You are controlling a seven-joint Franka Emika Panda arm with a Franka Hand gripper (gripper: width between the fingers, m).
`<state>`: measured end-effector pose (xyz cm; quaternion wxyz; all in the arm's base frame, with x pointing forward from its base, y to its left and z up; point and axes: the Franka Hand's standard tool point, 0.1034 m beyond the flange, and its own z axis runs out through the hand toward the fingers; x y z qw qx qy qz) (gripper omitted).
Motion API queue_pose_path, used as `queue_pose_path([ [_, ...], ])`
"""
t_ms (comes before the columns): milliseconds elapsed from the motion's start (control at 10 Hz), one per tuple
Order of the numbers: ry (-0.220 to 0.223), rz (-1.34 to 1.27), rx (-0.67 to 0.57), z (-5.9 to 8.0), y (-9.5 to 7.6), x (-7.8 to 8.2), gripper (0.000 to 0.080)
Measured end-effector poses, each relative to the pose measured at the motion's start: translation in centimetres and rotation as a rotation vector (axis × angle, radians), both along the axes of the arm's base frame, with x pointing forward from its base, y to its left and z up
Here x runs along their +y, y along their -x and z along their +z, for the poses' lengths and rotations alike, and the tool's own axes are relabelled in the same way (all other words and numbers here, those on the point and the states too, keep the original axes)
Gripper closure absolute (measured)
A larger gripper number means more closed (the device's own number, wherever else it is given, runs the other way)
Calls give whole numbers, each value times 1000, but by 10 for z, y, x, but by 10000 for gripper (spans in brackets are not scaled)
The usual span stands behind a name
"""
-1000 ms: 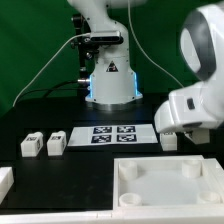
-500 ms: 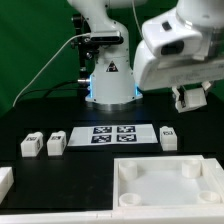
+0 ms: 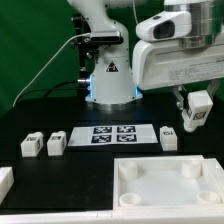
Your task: Assemble one leg
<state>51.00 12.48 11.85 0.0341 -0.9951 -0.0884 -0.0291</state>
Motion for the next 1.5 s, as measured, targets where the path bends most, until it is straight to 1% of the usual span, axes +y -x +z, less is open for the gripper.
queue_pose_path([
  [100,-9,12,-101,10,-24,-15,507],
  [200,-18,14,-218,29,-53,-30,507],
  [300,-16,34,-286,35,-72,-38,507],
  [400,-25,33,-402,43,-94,-39,507],
  [500,-30,31,-541,42,-93,-42,507],
  [600,-29,29,-553,34,-84,-43,507],
  [800,-29,30,-549,36,-87,-43,507],
  [900,-32,33,-550,31,-85,-40,507],
  [1000,-39,41,-536,15,-83,-32,507],
  [1200,-55,48,-529,-2,-102,-19,507],
  [1300,-61,47,-522,-14,-108,-15,507],
  [1400,-65,45,-515,-26,-109,-13,507],
  [1500,-66,46,-507,-34,-110,-12,507],
])
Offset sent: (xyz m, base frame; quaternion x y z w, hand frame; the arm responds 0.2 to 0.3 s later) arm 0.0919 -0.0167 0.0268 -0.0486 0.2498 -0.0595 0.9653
